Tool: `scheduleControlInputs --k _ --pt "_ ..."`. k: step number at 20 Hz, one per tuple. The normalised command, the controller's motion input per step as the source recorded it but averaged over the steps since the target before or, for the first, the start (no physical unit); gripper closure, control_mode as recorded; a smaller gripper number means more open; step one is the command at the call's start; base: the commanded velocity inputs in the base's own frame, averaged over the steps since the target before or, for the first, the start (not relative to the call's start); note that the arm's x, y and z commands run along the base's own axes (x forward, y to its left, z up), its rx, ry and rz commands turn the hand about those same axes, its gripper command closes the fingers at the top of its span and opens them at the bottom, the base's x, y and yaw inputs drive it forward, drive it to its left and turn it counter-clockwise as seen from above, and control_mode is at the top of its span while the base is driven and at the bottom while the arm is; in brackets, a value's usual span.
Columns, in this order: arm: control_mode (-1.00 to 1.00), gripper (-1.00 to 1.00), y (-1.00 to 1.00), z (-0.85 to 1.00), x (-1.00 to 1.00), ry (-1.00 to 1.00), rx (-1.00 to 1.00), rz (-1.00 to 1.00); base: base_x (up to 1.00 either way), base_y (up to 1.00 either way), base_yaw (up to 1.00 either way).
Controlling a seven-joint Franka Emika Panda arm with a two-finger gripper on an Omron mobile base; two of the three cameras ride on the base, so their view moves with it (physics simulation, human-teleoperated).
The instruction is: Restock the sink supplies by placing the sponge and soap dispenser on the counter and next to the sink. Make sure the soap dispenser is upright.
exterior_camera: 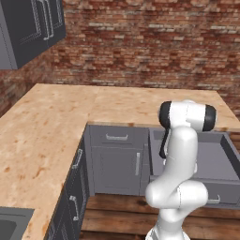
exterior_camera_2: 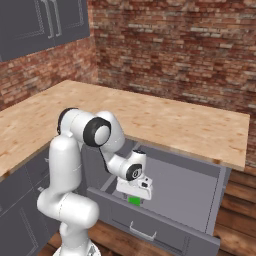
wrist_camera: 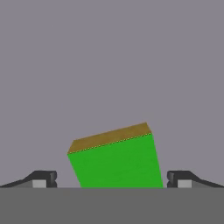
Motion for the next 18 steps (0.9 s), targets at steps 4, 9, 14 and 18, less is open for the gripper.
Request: scheduleControlInputs --k 4,9,14,18 --pt "-1.0 -1.0 0.0 -0.01 0.0 0.0 0.0 0.0 0.0 0.0 0.0" --pt "-1.0 -1.0 0.0 -0.01 0.0 0.0 0.0 0.0 0.0 0.0 0.0" --pt "-1.0 -1.0 0.0 -0.04 0.0 0.0 0.0 0.0 0.0 0.0 0.0" --pt "-1.0 -1.0 0.0 -0.07 0.0 0.0 0.0 0.0 0.0 0.0 0.0"
